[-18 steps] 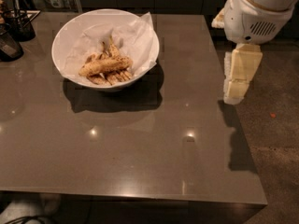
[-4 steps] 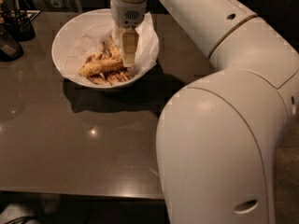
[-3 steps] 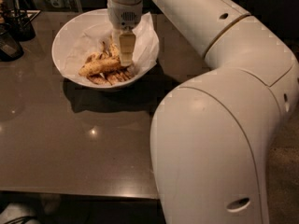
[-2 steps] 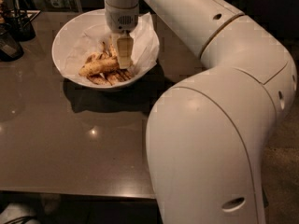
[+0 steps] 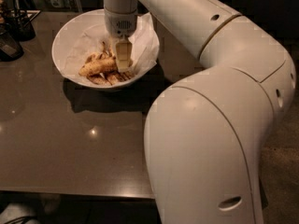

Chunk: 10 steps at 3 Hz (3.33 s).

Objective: Pick banana from white bowl

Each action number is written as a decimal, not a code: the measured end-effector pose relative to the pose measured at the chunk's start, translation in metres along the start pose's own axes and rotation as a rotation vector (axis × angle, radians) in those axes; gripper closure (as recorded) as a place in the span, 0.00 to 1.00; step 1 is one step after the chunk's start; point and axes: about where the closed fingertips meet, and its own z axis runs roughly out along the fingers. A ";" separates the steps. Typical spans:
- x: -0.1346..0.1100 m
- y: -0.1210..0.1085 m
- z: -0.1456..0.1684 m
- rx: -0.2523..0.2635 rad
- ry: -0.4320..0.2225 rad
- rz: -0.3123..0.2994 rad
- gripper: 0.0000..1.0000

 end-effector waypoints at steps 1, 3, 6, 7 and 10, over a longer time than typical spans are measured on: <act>0.003 0.000 0.006 -0.014 -0.004 0.007 0.43; 0.014 0.002 0.009 -0.014 0.002 0.024 0.60; 0.025 0.004 -0.007 0.048 -0.008 0.040 1.00; 0.025 0.018 -0.034 0.135 -0.037 0.046 1.00; 0.011 0.042 -0.081 0.255 -0.085 -0.016 1.00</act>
Offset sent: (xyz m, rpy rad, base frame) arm -0.0163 -0.0269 -0.0119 -0.0533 0.1127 -0.0091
